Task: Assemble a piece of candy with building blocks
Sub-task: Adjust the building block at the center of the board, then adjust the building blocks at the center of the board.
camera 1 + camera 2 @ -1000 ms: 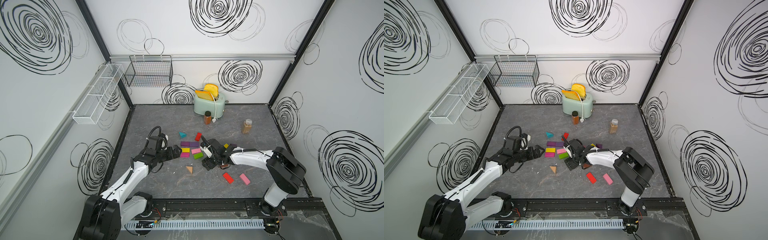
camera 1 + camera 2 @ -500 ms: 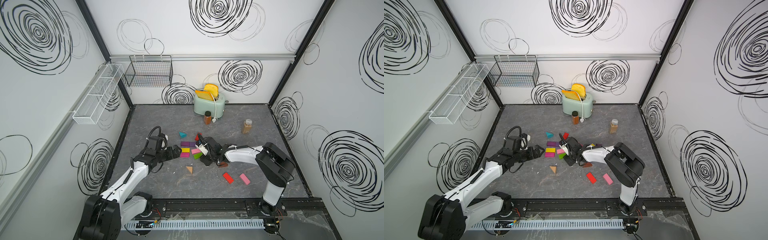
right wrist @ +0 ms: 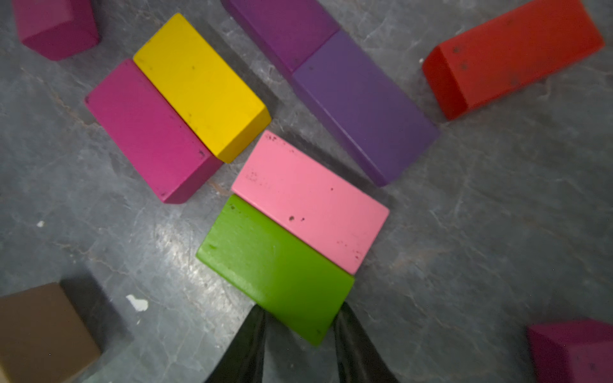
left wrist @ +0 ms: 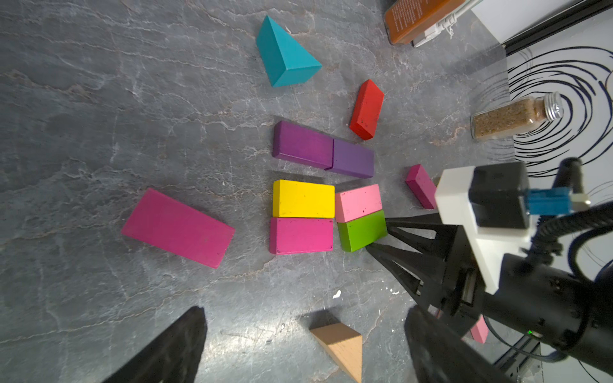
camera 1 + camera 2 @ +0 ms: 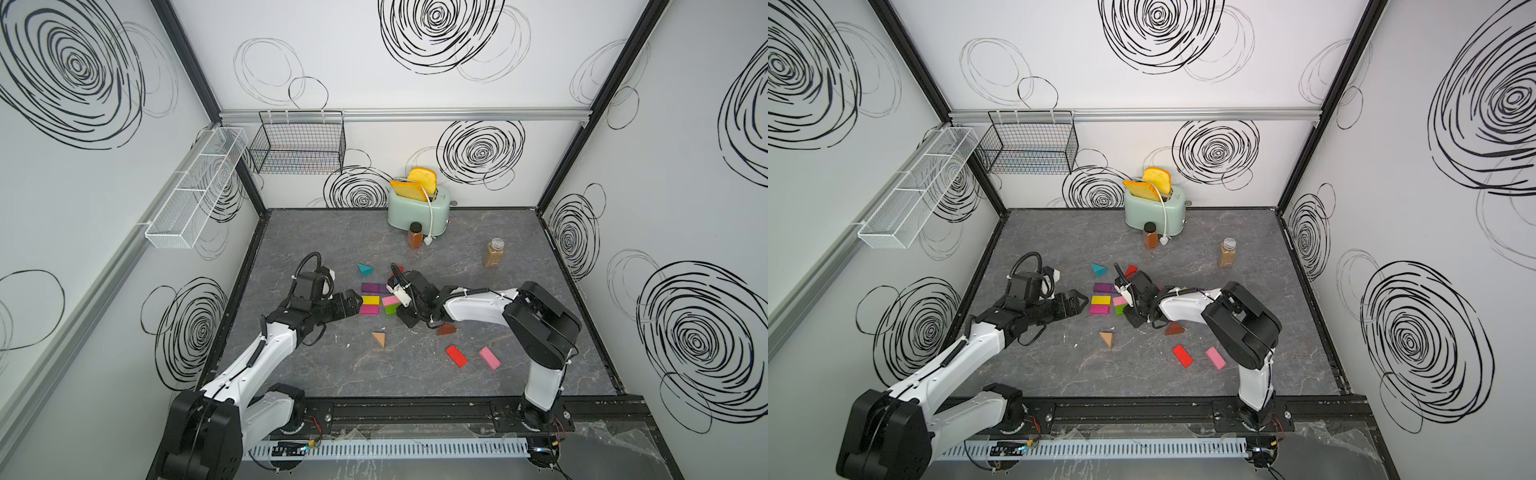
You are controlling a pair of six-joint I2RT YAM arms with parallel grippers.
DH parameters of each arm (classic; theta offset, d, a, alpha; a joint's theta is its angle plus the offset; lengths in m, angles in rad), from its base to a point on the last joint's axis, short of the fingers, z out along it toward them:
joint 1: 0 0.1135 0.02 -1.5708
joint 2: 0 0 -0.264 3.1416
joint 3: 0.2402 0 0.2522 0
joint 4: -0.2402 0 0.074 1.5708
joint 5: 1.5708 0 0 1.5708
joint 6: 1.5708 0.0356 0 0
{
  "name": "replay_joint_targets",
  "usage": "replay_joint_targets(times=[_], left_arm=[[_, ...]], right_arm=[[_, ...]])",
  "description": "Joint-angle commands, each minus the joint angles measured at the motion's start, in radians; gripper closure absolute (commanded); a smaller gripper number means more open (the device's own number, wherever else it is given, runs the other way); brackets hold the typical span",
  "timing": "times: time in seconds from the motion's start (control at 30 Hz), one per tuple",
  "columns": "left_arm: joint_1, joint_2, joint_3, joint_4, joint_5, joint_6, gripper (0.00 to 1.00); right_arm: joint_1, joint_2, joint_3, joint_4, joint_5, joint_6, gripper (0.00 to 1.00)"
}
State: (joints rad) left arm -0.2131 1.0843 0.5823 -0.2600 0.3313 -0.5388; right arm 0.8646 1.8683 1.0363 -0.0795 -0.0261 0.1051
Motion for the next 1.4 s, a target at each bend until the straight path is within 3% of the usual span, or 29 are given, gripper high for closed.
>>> replay_joint_targets(times=[0.0,0.5,0.57,0.67,0.83,0.93,1.1,1.23,1.37], left_arm=[[0.009,-0.005,-0.009,0.024,-0.003,-0.001,0.02],[0.011,-0.008,-0.008,0.021,-0.003,-0.001,0.02],[0.011,-0.011,-0.008,0.021,-0.003,-0.002,0.02],[0.011,-0.013,-0.007,0.024,0.015,-0.014,0.02],[0.017,-0.030,-0.104,0.247,0.149,-0.226,0.02],[-0.002,-0.017,-0.149,0.381,0.166,-0.323,0.02],[-0.010,-0.020,-0.159,0.423,0.149,-0.366,0.02],[0.006,-0.058,-0.148,0.379,0.143,-0.357,0.02],[0.052,-0.096,-0.159,0.360,0.177,-0.364,0.02]], right_arm=[[0.014,0.044,-0.001,-0.037,-0.009,0.043,0.63],[0.032,0.061,0.022,-0.040,-0.026,0.110,0.63],[0.033,0.028,0.009,-0.044,-0.026,0.128,0.54],[0.028,-0.051,-0.028,-0.040,-0.033,0.168,0.29],[-0.005,-0.237,-0.150,0.028,-0.045,0.259,0.08],[-0.050,-0.356,-0.267,0.207,-0.109,0.338,0.00],[-0.098,-0.386,-0.384,0.532,-0.230,0.462,0.01],[-0.095,-0.307,-0.458,0.835,-0.231,0.622,0.01],[-0.076,-0.226,-0.536,1.124,-0.127,0.789,0.01]])
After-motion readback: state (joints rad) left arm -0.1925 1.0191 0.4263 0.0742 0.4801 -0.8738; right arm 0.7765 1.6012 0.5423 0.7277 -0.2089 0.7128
